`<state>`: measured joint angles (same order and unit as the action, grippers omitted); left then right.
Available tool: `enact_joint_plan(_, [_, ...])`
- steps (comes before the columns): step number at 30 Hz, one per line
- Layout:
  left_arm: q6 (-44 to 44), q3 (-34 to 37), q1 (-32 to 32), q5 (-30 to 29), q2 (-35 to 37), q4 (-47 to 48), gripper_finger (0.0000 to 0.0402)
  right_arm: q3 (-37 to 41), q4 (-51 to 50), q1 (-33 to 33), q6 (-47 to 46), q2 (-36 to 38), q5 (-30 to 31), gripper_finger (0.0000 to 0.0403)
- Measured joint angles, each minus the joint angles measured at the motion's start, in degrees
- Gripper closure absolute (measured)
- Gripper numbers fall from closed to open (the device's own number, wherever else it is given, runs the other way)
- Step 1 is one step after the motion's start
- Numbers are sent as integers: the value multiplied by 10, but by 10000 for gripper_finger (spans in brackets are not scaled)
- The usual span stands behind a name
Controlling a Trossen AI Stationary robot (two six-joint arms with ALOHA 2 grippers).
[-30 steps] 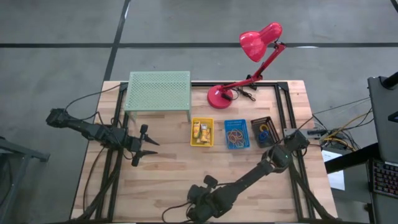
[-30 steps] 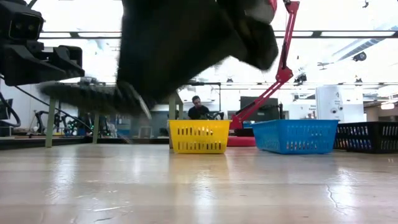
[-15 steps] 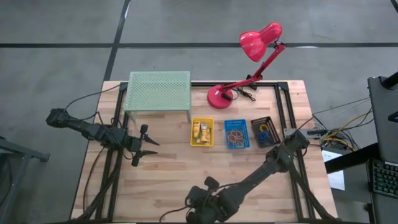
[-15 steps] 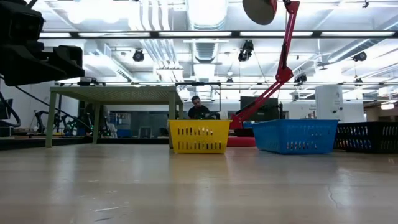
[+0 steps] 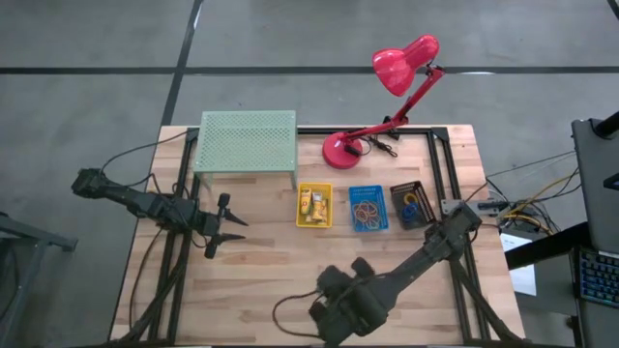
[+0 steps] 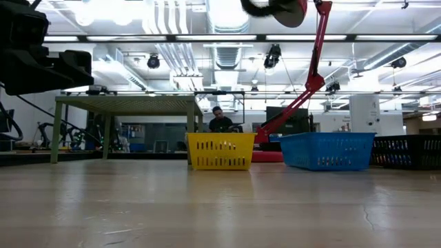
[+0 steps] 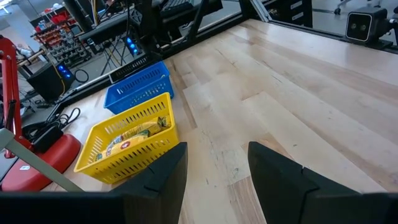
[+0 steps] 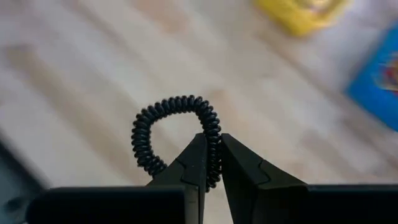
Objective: Pick & Place Office Desk Supplies
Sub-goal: Put the black spring keychain into the black basket
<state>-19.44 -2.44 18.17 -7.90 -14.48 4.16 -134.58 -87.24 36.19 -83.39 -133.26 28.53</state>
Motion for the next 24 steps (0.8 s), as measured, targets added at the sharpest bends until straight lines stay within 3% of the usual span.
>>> enact_joint_plan(7, [0, 0, 0, 0, 0, 0, 228, 36, -28, 3, 8, 53, 2, 369])
enact_joint_plan(15, [0, 0, 0, 0, -5, 0, 229, 157, -27, -1, 85, 172, 73, 369])
enact_joint_plan(18, [0, 0, 0, 0, -8, 0, 229, 233, -28, -5, 54, 237, 83, 369])
enact_joint_plan(24, [0, 0, 0, 0, -7, 1, 229, 416, -28, -7, -92, 366, 80, 369])
